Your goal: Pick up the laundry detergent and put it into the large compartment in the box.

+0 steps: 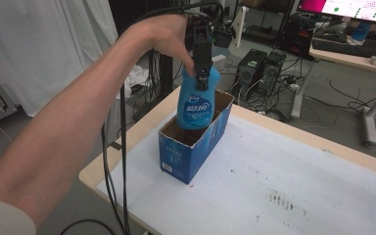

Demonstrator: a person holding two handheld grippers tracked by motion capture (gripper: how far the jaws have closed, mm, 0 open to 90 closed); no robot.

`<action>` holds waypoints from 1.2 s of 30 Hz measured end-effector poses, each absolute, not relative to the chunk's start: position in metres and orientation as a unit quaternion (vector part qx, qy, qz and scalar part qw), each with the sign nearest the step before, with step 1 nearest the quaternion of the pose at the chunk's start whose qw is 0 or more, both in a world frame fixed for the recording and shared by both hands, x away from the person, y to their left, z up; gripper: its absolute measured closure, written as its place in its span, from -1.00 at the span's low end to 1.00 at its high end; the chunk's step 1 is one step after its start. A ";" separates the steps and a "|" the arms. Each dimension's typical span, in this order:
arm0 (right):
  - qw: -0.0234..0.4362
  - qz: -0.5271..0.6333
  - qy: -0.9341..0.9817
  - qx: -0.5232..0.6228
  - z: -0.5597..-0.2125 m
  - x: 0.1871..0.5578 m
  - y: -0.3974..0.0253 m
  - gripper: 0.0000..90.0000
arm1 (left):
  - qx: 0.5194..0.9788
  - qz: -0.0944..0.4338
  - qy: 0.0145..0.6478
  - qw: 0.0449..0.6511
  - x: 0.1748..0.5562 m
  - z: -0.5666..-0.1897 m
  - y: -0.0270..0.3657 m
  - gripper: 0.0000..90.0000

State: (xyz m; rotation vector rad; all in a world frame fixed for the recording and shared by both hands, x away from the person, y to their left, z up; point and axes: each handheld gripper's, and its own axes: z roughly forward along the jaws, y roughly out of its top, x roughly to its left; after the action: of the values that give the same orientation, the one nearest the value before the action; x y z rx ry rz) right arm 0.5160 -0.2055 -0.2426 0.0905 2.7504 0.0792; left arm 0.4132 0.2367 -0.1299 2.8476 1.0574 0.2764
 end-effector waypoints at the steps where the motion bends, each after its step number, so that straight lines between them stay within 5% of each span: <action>1: 0.194 0.030 0.980 0.030 -0.243 0.516 -0.205 -0.72 | 0.932 0.089 0.348 0.045 0.414 -0.134 0.237 -0.16; 36: 0.185 0.023 0.982 0.031 -0.259 0.514 -0.204 -0.72 | 0.930 0.062 0.361 0.029 0.429 -0.252 0.244 -0.16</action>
State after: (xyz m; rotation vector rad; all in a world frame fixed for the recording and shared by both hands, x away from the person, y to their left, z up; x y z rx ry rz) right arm 0.5139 -0.2038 -0.2586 0.0883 2.7668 0.0636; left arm 0.4295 0.2443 -0.2523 2.8685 1.1135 0.1906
